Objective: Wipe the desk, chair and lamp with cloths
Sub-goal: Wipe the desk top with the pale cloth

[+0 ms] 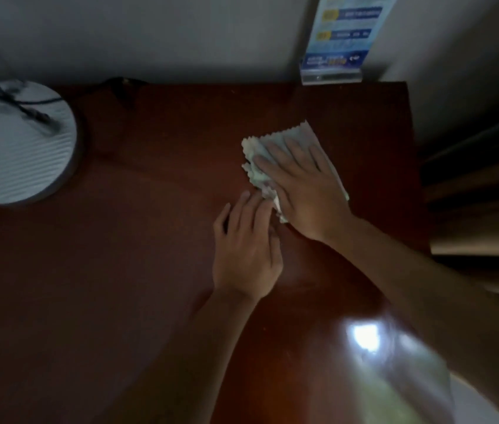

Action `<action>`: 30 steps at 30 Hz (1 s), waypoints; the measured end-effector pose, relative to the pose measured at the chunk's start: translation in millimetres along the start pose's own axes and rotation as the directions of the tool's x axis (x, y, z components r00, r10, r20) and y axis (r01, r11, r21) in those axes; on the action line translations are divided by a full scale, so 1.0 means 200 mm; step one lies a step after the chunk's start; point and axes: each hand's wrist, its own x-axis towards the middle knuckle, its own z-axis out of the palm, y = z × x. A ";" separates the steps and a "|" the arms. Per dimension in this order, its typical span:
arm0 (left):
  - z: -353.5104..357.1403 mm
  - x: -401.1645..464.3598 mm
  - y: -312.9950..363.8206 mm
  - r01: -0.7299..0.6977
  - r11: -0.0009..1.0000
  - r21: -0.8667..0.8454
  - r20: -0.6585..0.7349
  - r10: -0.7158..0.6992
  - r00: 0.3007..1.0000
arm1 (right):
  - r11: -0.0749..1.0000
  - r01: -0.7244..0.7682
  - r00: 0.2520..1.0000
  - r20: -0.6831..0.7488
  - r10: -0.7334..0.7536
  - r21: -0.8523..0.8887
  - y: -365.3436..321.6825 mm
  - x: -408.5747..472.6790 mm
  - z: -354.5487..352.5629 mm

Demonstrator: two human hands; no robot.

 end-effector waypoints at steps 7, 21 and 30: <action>-0.08 -0.01 -0.02 0.023 0.974 -0.227 -0.037 -0.032 0.999 | 0.997 0.043 0.991 0.128 -0.035 -0.061 -0.06 -0.34 0.03; -0.38 -0.56 -0.43 -0.272 0.948 -0.164 0.132 0.295 0.946 | 0.988 0.149 0.986 0.067 -0.150 0.027 -0.88 -1.05 0.26; -0.33 -0.67 -0.50 -0.310 0.950 -0.032 0.124 0.312 0.942 | 0.881 -0.469 0.869 -0.149 0.472 0.056 -0.94 -0.75 0.28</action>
